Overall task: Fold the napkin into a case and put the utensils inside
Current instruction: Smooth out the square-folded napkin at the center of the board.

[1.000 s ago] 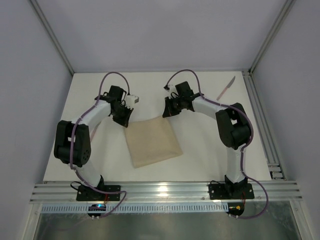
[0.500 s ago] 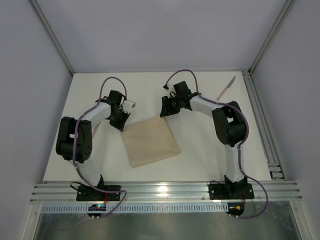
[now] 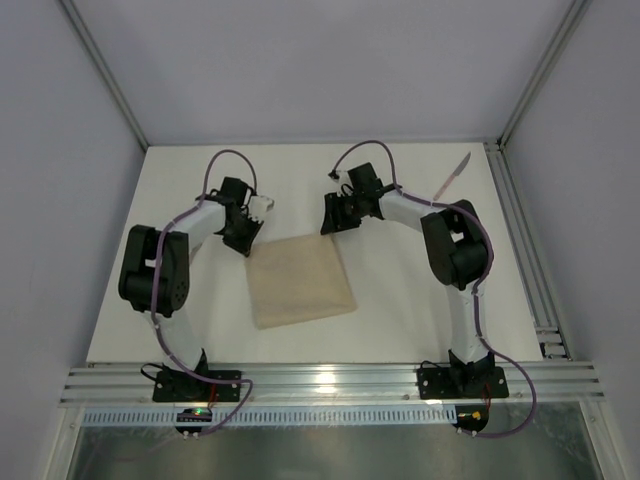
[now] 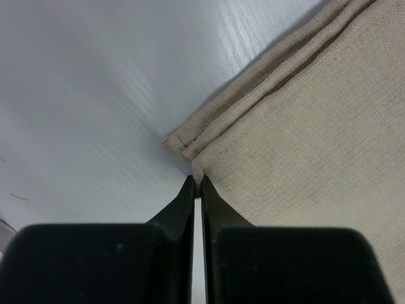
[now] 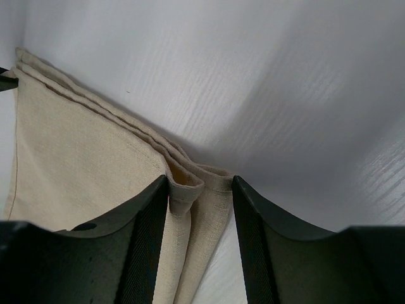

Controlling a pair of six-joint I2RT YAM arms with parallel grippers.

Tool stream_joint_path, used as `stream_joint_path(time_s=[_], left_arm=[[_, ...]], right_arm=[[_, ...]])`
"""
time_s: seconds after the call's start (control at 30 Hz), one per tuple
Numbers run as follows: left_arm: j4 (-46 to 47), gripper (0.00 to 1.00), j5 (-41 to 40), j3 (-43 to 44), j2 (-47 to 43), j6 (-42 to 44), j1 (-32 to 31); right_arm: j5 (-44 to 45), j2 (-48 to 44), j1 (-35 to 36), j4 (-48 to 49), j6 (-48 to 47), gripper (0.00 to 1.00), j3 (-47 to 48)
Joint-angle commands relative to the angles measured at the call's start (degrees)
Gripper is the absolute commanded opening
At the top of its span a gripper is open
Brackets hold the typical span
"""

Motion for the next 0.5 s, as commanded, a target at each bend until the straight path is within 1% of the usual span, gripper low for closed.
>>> stream_joint_path(time_s=[0.0, 0.07, 0.17, 0.2, 0.23, 0.27, 0.3, 0.33, 0.37, 0.4, 0.43, 0.47], left_arm=[[2.79, 0.02, 1.02, 3.09, 1.09, 0.09, 0.01], [2.87, 0.03, 1.20, 4.06, 1.88, 0.09, 0.10], [2.88, 0.03, 1.20, 5.81, 3.20, -0.08, -0.34], [2.87, 0.04, 1.11, 6.26, 3.64, -0.17, -0.34], [2.70, 0.06, 1.28, 6.96, 3.90, -0.26, -0.51], [2.52, 0.09, 1.28, 8.53, 4.69, -0.43, -0.60], [2.09, 0.15, 1.28, 9.68, 5.22, -0.44, -0.60], [0.95, 0.22, 1.02, 10.82, 5.57, -0.52, -0.87], [0.24, 0.25, 0.76, 13.27, 5.84, -0.52, -1.04], [-0.28, 0.31, 0.76, 14.42, 5.75, -0.87, -1.04], [-0.81, 0.33, 0.84, 15.31, 5.23, -0.96, -1.04], [-1.69, 0.35, 0.93, 16.01, 4.70, -1.05, -1.04]], right_arm=[[-0.18, -0.22, 0.06, -0.62, 1.19, 0.49, 0.07], [1.66, -0.22, -0.20, -0.97, 1.71, 0.49, -0.19], [2.20, -0.92, -0.81, 0.07, 3.73, 0.34, -1.51], [2.20, -1.36, -1.34, 0.69, 4.35, 0.25, -2.82], [2.20, -1.88, -1.60, 1.22, 5.75, 0.21, -3.52], [2.46, -2.93, -1.87, 2.62, 6.54, 0.18, -4.31], [2.64, -3.55, -2.57, 3.41, 7.51, 0.13, -6.06], [3.25, -4.08, -2.92, 4.47, 9.69, 0.11, -7.12], [3.95, -5.48, -3.27, 5.00, 10.93, 0.10, -8.18], [5.70, -6.28, -4.32, 5.53, 12.16, 0.08, -10.80], [6.58, -7.24, -4.94, 7.53, 13.48, 0.04, -12.57], [7.29, -8.29, -5.56, 8.86, 16.28, 0.04, -14.41]])
